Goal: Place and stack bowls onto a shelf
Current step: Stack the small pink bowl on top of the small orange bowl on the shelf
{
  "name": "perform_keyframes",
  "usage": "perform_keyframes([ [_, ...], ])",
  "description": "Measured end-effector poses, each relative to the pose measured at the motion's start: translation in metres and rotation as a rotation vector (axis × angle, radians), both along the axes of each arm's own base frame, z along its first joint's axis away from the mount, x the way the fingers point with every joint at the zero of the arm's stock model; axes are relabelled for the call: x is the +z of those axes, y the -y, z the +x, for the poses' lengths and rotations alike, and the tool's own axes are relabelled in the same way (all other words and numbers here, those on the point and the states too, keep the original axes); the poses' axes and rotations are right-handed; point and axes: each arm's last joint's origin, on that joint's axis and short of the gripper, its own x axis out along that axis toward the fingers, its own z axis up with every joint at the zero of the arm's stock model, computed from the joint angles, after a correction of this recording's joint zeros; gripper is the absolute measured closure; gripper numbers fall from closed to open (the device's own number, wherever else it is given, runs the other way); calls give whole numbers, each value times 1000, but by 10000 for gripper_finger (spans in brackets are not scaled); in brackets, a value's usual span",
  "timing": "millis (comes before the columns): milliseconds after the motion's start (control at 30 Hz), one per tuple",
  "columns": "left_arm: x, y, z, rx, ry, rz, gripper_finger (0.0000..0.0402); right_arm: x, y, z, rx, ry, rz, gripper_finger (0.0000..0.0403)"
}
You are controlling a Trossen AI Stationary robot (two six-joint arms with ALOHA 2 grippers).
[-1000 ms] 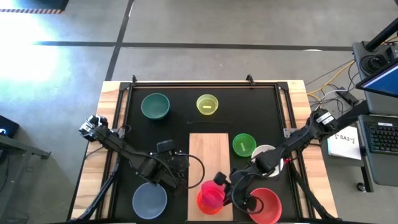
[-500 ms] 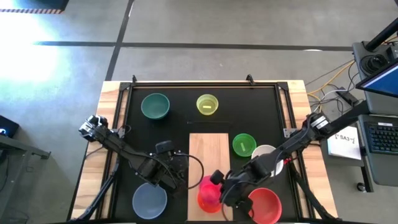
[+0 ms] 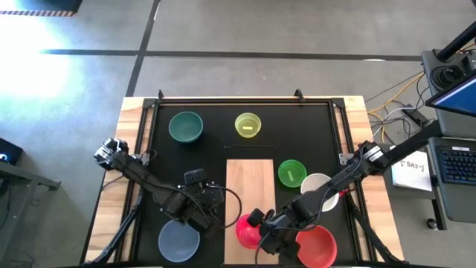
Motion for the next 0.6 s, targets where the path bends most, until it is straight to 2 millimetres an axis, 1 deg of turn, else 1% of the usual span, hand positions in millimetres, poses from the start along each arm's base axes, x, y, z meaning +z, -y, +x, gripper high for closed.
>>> perform_keyframes([
  [67, 0, 2, -1, -6, 0, 0, 154, 0, -2, 0, 13, 7, -16, 390],
  [233, 0, 3, -2, -11, 0, 0, 154, -1, -1, 0, -30, 15, -50, 390],
  [600, 0, 3, -2, -11, 0, 0, 154, -2, -2, -3, 1, 16, -84, 394],
])
